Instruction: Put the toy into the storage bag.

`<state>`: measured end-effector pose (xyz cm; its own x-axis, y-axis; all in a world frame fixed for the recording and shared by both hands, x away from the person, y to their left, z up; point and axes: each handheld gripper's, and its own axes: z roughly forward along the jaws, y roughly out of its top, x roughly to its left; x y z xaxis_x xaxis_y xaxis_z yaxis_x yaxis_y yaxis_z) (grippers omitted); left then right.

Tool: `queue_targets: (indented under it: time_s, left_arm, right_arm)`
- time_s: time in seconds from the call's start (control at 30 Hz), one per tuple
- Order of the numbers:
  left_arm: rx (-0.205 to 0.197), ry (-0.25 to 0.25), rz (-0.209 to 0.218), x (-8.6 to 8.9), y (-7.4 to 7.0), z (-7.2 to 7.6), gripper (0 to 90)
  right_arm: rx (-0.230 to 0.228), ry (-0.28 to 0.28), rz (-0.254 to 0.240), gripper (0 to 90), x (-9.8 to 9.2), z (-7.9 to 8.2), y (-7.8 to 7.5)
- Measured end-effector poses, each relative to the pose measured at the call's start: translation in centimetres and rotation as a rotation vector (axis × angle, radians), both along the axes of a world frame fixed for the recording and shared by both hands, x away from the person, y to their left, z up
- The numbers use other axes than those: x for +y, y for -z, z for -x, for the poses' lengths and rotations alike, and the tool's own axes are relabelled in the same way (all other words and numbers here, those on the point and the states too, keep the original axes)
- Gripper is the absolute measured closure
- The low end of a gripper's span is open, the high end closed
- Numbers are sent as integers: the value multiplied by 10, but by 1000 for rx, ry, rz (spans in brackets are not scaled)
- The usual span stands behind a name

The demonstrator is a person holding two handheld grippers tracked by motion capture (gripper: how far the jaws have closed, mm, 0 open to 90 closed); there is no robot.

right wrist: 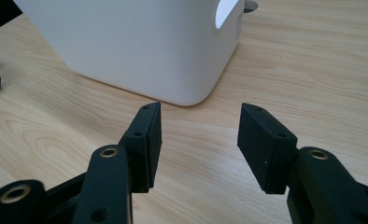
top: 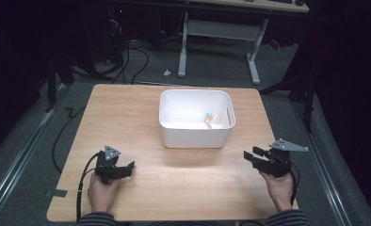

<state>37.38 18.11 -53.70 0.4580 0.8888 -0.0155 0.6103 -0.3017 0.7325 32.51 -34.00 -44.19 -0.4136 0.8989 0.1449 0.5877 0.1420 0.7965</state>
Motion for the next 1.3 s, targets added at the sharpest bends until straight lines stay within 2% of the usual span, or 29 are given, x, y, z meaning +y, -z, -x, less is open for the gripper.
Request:
queue_targets:
  time_s: [0.37, 0.57, 0.93, 1.2, 1.3]
  left_arm:
    - [0, 0, 0, 0, 0, 0, 180]
    - [-1, -1, 0, 0, 0, 0, 180]
    - [0, -1, 0, 0, 0, 0, 181]
    - [0, -1, 0, 0, 0, 0, 181]
    - [-1, -1, 0, 0, 0, 0, 181]
  right_arm:
    - [18, -10, 9, 504, 7, -4, 7]
    - [41, 18, 27, 505, 8, -8, 15]
    - [63, 19, 31, 504, 10, -11, 25]
    - [82, 21, 72, 504, 16, -18, 34]
    - [86, 25, 71, 503, 16, -20, 35]
